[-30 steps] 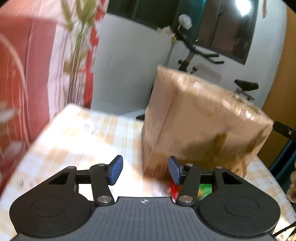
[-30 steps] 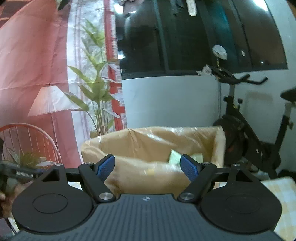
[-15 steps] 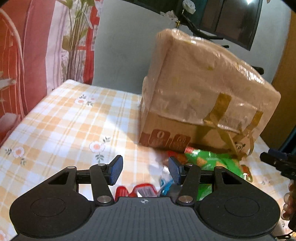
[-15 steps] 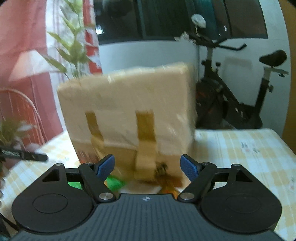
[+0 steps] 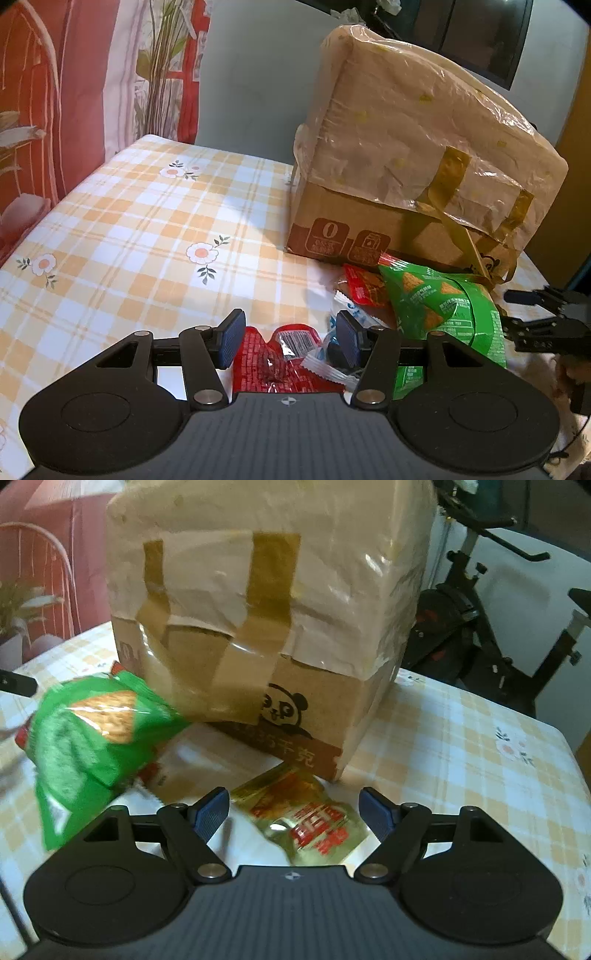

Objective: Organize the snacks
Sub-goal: 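Move both tools back down to the snacks beside the box, then grasp the gold sauce packet with the right tool while the left tool grasps the red wrapper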

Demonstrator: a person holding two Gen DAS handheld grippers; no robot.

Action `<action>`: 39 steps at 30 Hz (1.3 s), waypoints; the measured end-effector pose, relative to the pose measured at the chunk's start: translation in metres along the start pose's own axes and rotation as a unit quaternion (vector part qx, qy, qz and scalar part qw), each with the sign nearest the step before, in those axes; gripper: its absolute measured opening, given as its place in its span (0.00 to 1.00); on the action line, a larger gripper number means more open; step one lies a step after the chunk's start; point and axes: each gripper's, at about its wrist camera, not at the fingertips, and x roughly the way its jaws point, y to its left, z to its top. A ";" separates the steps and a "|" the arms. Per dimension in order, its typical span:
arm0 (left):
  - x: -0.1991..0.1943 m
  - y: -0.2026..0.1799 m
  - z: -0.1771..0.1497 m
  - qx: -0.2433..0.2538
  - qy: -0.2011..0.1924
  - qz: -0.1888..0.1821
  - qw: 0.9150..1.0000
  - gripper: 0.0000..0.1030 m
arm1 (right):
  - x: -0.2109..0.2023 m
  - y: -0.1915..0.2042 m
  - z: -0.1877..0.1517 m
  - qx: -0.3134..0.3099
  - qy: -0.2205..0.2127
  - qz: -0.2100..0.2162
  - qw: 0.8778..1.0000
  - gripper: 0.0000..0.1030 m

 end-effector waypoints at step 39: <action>0.008 0.001 -0.014 -0.009 0.026 0.004 1.000 0.55 | -0.002 0.019 -0.014 0.041 -0.013 -0.008 0.999 0.46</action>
